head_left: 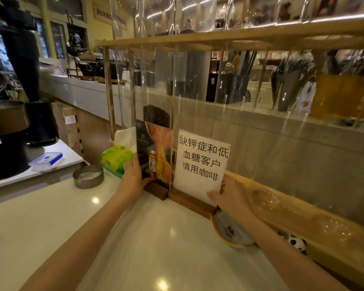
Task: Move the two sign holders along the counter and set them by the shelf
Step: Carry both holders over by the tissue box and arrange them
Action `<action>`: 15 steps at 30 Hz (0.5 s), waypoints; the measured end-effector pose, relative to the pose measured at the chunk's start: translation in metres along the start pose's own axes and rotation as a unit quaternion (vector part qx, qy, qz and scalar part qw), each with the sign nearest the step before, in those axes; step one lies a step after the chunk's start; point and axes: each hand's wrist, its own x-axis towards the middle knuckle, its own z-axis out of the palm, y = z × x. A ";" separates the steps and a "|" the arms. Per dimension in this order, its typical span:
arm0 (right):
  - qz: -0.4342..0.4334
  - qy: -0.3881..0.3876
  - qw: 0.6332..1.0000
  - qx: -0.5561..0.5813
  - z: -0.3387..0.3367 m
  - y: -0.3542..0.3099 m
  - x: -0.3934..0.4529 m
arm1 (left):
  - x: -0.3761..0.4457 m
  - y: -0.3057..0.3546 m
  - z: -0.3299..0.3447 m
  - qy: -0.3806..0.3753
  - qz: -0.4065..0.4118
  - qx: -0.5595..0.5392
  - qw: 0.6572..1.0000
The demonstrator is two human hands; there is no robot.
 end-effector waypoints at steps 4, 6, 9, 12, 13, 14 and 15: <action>0.004 -0.025 1.000 -0.001 -0.005 -0.003 0.002 | -0.003 0.002 0.002 -0.012 -0.016 0.014 1.000; 0.001 -0.043 0.999 0.005 -0.010 -0.006 0.004 | -0.005 0.003 0.002 -0.028 -0.031 0.039 0.998; -0.001 -0.045 0.996 0.077 -0.023 -0.017 0.011 | -0.012 0.005 -0.001 -0.080 -0.043 0.123 0.988; -0.036 -0.008 0.991 0.127 -0.041 -0.043 0.025 | -0.016 0.006 -0.008 -0.125 -0.045 0.148 0.980; -0.066 0.006 0.993 0.101 -0.046 -0.054 0.031 | -0.018 0.008 -0.011 -0.130 -0.051 0.137 0.981; -0.101 0.017 0.992 0.073 -0.050 -0.065 0.038 | -0.019 0.009 -0.012 -0.130 -0.056 0.126 0.982; -0.133 0.021 0.990 0.048 -0.052 -0.076 0.046 | -0.021 0.010 -0.013 -0.126 -0.064 0.115 0.983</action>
